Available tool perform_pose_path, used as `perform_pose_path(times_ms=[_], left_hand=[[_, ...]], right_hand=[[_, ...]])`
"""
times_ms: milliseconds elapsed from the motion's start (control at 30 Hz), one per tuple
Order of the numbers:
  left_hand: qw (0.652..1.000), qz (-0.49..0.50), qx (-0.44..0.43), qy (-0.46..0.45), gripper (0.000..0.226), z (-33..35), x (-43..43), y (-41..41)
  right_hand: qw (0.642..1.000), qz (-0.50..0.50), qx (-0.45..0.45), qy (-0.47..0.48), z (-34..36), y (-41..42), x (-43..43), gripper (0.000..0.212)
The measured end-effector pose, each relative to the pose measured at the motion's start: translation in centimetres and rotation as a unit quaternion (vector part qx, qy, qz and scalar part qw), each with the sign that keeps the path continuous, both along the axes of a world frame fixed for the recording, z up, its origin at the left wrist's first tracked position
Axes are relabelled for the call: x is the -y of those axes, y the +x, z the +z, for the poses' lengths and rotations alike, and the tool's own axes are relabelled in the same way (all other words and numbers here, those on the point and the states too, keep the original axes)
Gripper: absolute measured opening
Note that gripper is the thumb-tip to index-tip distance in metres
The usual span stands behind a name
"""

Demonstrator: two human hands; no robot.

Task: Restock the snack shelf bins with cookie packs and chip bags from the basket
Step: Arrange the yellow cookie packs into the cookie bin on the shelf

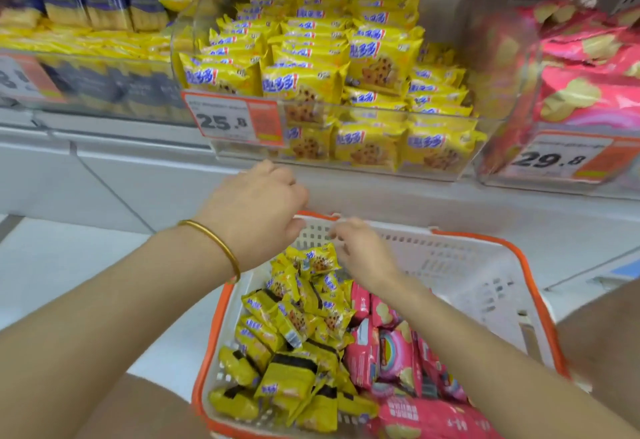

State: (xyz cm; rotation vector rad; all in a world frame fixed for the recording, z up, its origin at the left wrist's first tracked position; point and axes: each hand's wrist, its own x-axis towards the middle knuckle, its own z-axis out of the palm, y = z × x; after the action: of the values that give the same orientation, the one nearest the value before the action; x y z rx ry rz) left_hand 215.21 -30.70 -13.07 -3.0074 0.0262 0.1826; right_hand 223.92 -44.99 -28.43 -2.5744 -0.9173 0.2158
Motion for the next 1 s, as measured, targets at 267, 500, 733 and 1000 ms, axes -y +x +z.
perform_pose_path(times_ms=[267,500,733,1000], left_hand=[[0.999,0.022,-0.048,0.0,0.037,-1.2,-1.4,-0.2],[0.999,0.018,-0.051,-0.004,0.037,-1.2,-1.9,0.7],[0.998,0.013,-0.068,-0.009,0.037,-1.5,-1.2,1.5],[0.965,0.054,-0.096,-0.238,0.057,-2.3,2.4,3.1]], right_hand=[[0.98,0.058,-0.057,-0.184,-10.6,0.9,-4.1,0.063],[0.973,-0.034,-0.049,-0.222,-12.1,1.3,-5.3,0.037],[0.981,-0.053,-0.145,-0.119,-5.6,2.6,-1.5,0.015],[0.842,-0.017,-0.482,0.242,8.1,0.9,4.5,0.009]])
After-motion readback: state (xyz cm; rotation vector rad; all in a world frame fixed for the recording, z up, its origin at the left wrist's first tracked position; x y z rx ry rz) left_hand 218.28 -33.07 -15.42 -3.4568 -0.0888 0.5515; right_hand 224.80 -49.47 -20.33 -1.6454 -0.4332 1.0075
